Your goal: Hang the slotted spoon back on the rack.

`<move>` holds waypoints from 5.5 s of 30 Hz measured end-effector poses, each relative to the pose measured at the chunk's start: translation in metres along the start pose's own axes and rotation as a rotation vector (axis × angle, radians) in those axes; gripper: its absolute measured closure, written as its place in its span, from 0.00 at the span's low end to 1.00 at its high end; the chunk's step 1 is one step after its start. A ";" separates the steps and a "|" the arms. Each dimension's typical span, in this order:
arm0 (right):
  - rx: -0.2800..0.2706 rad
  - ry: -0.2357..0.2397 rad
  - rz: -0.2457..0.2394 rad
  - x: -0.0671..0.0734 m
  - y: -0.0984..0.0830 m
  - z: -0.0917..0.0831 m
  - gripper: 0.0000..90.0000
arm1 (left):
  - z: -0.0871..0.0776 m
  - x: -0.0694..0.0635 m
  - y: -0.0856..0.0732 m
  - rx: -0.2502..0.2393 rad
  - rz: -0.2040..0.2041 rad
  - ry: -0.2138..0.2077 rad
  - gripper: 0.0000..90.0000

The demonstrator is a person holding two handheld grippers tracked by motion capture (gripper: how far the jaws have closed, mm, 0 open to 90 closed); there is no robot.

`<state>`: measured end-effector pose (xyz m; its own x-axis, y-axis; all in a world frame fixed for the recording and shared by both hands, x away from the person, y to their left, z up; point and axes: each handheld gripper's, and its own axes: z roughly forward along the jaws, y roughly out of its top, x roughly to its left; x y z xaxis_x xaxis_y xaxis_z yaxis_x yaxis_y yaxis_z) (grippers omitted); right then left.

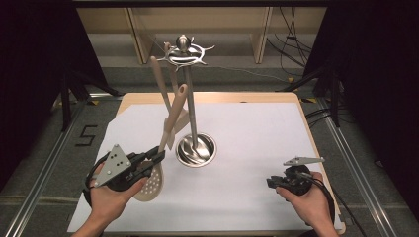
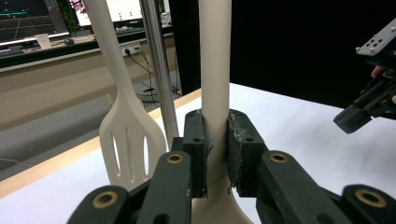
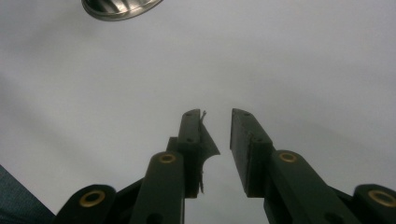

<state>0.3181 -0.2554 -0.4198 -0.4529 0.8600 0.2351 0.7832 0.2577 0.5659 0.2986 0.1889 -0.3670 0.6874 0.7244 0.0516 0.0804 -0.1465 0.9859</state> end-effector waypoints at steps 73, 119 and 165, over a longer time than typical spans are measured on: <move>-0.055 -0.021 -0.033 -0.002 0.000 0.003 0.82 | 0.007 0.006 0.021 -0.013 0.041 0.133 0.87; -0.058 0.035 -0.030 -0.004 -0.001 0.002 0.82 | 0.038 0.008 0.020 0.038 0.014 0.141 0.87; -0.022 0.044 0.017 -0.004 -0.003 0.002 0.81 | 0.071 0.003 0.020 0.047 -0.026 0.107 0.86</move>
<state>0.3180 -0.2587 -0.4236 -0.4585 0.8439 0.2787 0.7811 0.2332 0.5792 0.3540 0.1403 -0.3589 0.6037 0.7959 0.0457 0.1321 -0.1564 0.9788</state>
